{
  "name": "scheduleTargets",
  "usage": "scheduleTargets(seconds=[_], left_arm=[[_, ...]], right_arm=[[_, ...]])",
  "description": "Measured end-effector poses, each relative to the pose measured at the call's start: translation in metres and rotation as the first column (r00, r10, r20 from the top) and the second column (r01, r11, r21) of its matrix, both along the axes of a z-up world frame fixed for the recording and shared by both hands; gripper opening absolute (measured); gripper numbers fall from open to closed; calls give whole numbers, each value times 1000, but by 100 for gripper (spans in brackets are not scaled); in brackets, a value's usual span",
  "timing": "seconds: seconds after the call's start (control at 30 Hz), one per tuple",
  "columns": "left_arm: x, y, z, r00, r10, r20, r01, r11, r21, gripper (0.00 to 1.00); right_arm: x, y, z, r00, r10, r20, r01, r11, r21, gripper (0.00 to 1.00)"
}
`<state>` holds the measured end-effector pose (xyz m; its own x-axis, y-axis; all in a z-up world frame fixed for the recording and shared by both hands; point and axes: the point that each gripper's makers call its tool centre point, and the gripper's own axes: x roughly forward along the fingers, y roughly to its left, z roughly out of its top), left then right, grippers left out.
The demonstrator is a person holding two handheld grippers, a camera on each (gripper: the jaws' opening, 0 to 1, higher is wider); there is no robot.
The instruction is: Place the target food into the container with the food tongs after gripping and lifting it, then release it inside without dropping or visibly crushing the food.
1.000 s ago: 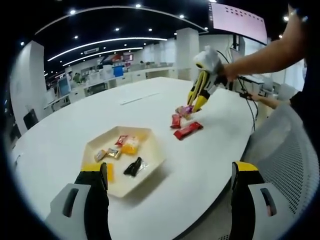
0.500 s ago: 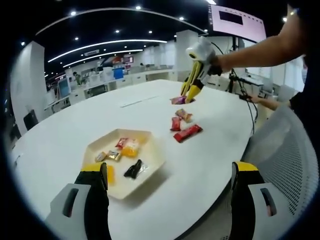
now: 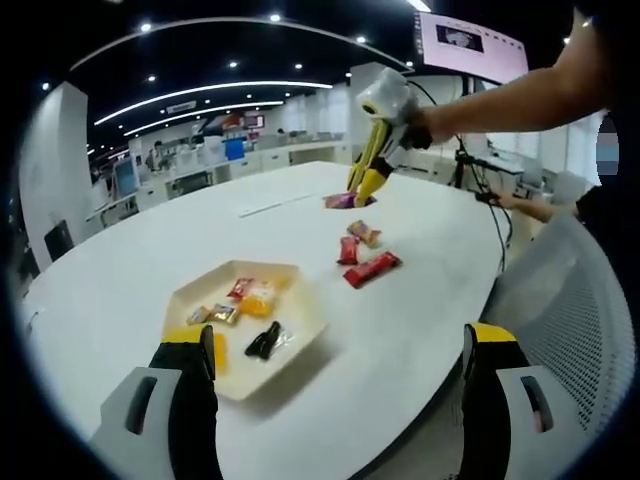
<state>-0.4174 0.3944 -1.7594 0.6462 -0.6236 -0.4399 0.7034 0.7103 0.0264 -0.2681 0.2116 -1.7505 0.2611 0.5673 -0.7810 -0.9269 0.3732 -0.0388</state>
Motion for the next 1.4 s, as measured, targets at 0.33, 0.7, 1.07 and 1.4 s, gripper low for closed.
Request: scheduleTargets(seconds=[0.33, 0.7, 1.07, 1.4], left_arm=[[-2, -2, -1, 1000, -17, 0, 17, 1000, 5, 99], [-1, 0, 4, 1000, 0, 4, 0, 1000, -9, 99], [0, 0, 5, 1000, 4, 12, -3, 1000, -15, 99], [1, 1, 7, 1000, 11, 19, -11, 1000, -21, 99]], right_arm=[[1, 26, 4, 1000, 24, 4, -24, 1000, 4, 22], [-2, 67, 5, 997, 82, 4, -82, 997, 13, 22], [-6, 117, 7, 992, 126, 4, -126, 991, 41, 22], [-15, 161, 9, 981, 192, 9, -192, 980, 43, 22]])
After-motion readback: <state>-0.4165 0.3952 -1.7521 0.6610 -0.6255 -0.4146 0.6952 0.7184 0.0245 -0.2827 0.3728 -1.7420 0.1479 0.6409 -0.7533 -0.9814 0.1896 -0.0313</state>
